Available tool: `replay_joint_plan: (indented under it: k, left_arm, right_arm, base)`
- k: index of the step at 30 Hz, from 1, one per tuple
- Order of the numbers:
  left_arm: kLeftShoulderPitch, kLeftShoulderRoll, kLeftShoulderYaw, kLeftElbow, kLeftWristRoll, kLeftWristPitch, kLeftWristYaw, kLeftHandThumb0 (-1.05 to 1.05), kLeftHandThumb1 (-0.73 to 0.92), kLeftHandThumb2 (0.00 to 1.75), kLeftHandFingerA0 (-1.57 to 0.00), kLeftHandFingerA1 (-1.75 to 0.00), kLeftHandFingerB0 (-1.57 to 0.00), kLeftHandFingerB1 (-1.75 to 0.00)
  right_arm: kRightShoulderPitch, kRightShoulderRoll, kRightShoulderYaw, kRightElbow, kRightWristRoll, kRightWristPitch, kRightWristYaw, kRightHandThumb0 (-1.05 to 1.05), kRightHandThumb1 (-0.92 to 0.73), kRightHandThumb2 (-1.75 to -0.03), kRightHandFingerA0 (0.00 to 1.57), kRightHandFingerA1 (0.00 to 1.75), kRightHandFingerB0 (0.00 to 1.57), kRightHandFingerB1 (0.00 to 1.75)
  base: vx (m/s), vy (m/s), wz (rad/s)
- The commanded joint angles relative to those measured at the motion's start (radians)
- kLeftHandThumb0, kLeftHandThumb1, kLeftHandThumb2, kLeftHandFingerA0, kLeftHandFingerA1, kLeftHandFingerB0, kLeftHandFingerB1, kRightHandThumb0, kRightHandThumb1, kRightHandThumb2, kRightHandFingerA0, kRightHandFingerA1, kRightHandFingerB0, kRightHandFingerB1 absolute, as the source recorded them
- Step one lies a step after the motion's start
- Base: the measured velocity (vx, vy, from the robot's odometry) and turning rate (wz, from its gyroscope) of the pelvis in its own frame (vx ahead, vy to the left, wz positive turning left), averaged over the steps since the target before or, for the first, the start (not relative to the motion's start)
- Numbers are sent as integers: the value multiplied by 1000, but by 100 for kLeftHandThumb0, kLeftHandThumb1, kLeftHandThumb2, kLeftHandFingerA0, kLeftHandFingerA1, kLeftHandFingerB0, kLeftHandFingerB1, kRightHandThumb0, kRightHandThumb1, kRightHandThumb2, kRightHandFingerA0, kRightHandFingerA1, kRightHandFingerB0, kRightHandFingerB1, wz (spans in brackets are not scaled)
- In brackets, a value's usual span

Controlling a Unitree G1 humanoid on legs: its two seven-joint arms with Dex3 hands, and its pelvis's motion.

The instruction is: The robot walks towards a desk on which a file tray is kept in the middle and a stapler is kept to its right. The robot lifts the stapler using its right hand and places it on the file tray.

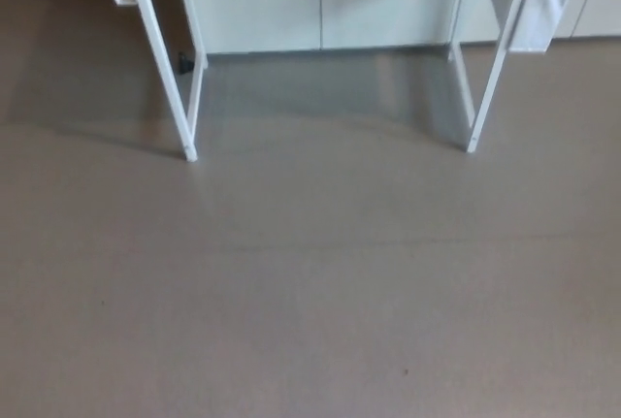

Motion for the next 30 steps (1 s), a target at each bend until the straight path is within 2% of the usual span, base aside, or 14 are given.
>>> replay_joint_plan:
  k: [1,5,7,9,10,12,14,16,17,19,21,26,29,30]
  left_arm:
    - [-1,23,-2,0,4,1,3,-88,92,108,-16,-83,0,-62]
    - [7,20,8,-7,-7,-16,-8,-89,77,132,-8,-73,-10,-63]
    - [-6,23,-3,0,8,-11,6,-90,78,132,-12,-74,-12,-64]
    - [-10,23,1,1,2,-2,7,-88,92,107,-13,-83,-2,-65]
    - [-7,22,-9,-1,12,-8,13,-91,78,132,-15,-76,-12,-64]
    - [-4,21,-7,-3,8,-21,2,-90,78,133,-11,-74,-11,-64]
    - [-2,23,-13,1,13,-28,1,-89,79,133,-10,-73,-12,-63]
    - [-1,24,-15,1,13,-29,0,-86,79,133,-10,-74,-9,-64]
    - [-1,26,-18,-4,13,-24,-2,-85,79,133,-8,-72,-6,-65]
    - [0,27,-18,-9,9,-22,-7,-87,92,108,-8,-81,-3,-67]
    - [-3,25,-7,-6,-5,-18,-13,-92,80,134,-2,-69,-12,-59]
    - [-29,28,-1,-7,-7,-3,-19,-89,83,122,-3,-71,0,-56]
    - [-31,26,2,-4,-6,-11,-9,-89,92,109,-8,-77,0,-56]
    - [-31,26,4,-4,-6,-12,-10,-88,83,137,0,-67,-12,-56]
  right_arm:
    - [5,-16,9,-17,-34,-1,-37,-77,-49,-85,47,60,7,36]
    - [11,-35,44,-48,-81,42,-56,-78,-51,-90,55,61,7,33]
    - [5,0,-16,-35,13,25,-9,-63,-61,-58,47,50,7,30]
    - [-3,17,-43,-11,42,12,6,-66,-45,-82,25,56,3,34]
    - [-9,7,-33,-5,28,15,19,-66,-60,-58,32,48,5,32]
    - [-25,20,-59,12,67,36,46,-62,-45,-79,13,52,4,30]
    - [-45,15,-28,49,-2,12,-16,-65,-60,-58,45,50,8,30]
    - [-36,7,-19,30,-12,18,-12,-66,-48,-89,41,61,2,28]
    - [-11,-3,-15,-18,-17,30,-4,-65,-62,-60,45,51,7,25]
    - [-9,-1,-17,-21,-15,23,-10,-65,-60,-60,25,47,9,23]
    - [-15,33,-44,-35,3,79,-61,-69,-43,-80,41,59,10,42]
    - [-29,31,-21,-16,-32,41,-88,-38,-32,-94,4,53,0,50]
    - [-61,44,-33,47,-6,24,-76,-70,-43,-83,2,38,7,38]
    - [-69,37,-23,60,-12,21,-64,-70,-48,-85,33,59,5,31]
  base:
    - [264,36,-31]
    - [232,65,3]
    - [169,-7,14]
    - [163,-71,8]
    - [174,-128,15]
    - [88,-163,10]
    - [217,-236,-20]
    - [168,-215,37]
    - [221,-127,1]
    - [178,-113,3]
    - [123,-54,-2]
    - [155,47,-8]
    - [220,158,-7]
    - [227,204,54]
